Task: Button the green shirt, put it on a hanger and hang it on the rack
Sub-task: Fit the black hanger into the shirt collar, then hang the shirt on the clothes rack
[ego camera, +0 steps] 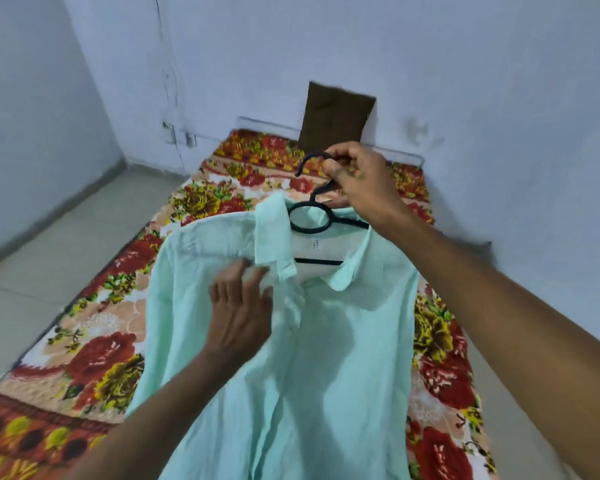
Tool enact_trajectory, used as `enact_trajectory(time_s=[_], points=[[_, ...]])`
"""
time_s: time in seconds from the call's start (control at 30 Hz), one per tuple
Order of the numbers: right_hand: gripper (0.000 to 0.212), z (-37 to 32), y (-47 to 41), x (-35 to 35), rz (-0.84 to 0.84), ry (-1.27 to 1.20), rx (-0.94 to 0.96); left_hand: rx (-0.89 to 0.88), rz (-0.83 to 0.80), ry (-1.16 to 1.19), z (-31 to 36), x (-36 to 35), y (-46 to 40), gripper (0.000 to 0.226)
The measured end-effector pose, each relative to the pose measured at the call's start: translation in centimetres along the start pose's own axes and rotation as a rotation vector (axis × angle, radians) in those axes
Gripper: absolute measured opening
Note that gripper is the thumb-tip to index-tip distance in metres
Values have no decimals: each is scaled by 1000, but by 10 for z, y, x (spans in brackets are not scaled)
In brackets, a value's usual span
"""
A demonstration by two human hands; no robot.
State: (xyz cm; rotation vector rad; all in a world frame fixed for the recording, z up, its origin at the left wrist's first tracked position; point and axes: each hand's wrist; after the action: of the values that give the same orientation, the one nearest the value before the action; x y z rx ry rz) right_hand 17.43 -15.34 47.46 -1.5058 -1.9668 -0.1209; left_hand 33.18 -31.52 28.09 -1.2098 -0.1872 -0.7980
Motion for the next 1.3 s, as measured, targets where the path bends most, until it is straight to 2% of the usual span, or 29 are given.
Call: enact_trajectory(time_s=[0.1,0.2,0.33,0.43,0.53,0.63,0.73,0.83,0.97,1.1,1.3], points=[[12,-71,10,38,42,-9,54,2,152,-45,9,58,-60,45],[11,-133,20,66,65,-38,62,-11,128,-87,29,115,-105,51],[17,-219,49,97,61,-5,111,-13,182,-144,61,202,-148,55],[16,-270,70,110,96,63,152,-13,149,-121,69,257,-172,44],[12,-327,93,120,33,37,164,34,43,16,76,318,-189,31],[9,-370,107,130,2,42,198,62,10,174,88,370,-201,20],[12,-411,125,135,-38,54,234,30,36,180,102,419,-195,22],[15,-442,138,132,-79,57,282,95,44,184,107,460,-188,21],[14,-480,159,119,-124,37,390,147,85,151,124,520,-166,31],[17,-516,189,108,-193,-44,511,234,173,76,160,579,-132,20],[10,-553,228,88,-321,-157,697,271,274,-131,204,662,-76,15]])
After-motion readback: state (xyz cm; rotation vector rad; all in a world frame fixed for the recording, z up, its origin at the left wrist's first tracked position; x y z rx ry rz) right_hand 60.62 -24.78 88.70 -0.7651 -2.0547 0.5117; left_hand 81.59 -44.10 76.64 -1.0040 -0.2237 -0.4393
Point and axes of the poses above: each hand's wrist, its own y-axis away from the middle knuckle, its own x-axis out of the back of the hand, z = x × y, and after that the axes turned 10 degrees about y, right-handed
